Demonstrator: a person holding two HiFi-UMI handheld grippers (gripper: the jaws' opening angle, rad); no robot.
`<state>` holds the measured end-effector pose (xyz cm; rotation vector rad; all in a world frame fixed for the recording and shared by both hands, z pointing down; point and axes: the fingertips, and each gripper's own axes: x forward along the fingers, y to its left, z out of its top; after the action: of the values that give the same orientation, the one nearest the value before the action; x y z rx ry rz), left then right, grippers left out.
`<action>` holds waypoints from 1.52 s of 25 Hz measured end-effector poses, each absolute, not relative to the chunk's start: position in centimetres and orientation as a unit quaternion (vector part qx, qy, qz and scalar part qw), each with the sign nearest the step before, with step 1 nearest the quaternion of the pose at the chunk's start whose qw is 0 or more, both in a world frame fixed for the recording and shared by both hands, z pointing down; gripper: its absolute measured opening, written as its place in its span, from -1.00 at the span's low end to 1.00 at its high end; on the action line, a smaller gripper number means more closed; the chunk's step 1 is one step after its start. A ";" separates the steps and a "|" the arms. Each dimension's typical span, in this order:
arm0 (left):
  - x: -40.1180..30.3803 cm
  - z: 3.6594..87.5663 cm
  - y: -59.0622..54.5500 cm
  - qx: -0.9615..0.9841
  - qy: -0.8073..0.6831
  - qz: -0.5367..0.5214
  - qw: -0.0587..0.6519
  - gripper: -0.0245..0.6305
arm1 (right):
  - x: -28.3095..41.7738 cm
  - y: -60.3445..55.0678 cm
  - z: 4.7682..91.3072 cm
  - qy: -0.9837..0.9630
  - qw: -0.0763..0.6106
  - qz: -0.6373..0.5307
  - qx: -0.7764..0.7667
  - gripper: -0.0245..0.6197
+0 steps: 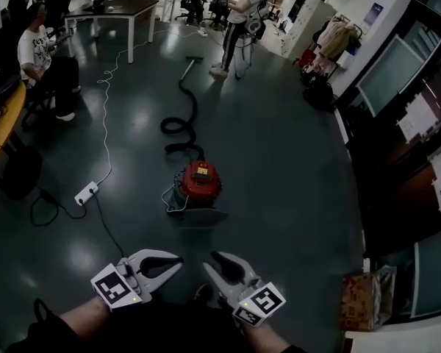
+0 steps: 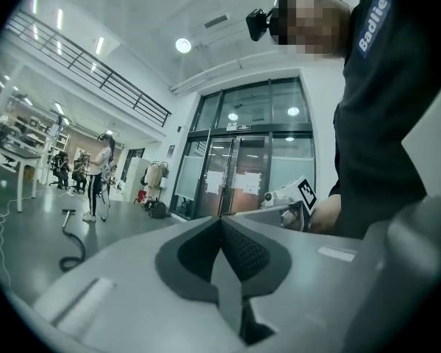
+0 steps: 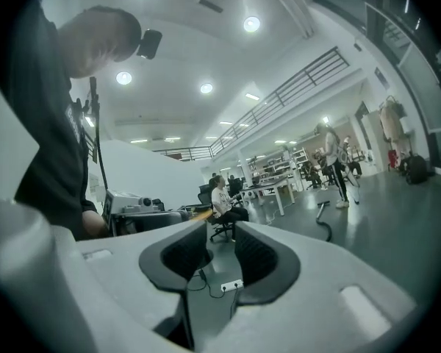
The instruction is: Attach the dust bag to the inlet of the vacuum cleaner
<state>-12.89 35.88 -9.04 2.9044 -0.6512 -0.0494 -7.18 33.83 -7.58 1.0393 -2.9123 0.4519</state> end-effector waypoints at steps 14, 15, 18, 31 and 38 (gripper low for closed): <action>-7.1 -12.3 37.0 0.969 -0.244 0.010 0.032 -0.93 | -5.7 36.6 -11.2 -0.959 -0.028 0.093 0.268 -0.91; -6.8 -12.4 37.1 0.968 -0.247 0.013 0.032 -0.93 | -5.6 36.7 -11.5 -0.960 -0.033 0.093 0.263 -0.91; -6.1 -12.2 37.4 0.967 -0.253 0.023 0.031 -0.93 | -5.4 36.8 -12.0 -0.963 -0.038 0.087 0.251 -0.91; -5.9 -11.7 38.0 0.962 -0.268 0.028 0.036 -0.93 | -3.6 37.5 -10.5 -0.959 -0.030 0.077 0.270 -0.92; -6.0 -11.9 38.1 0.962 -0.270 0.019 0.039 -0.93 | -3.0 37.6 -10.7 -0.956 -0.029 0.073 0.284 -0.92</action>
<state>-6.00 38.08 -11.89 2.9496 -0.8280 0.0591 -3.04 37.65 -10.72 0.9075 -3.0582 0.2342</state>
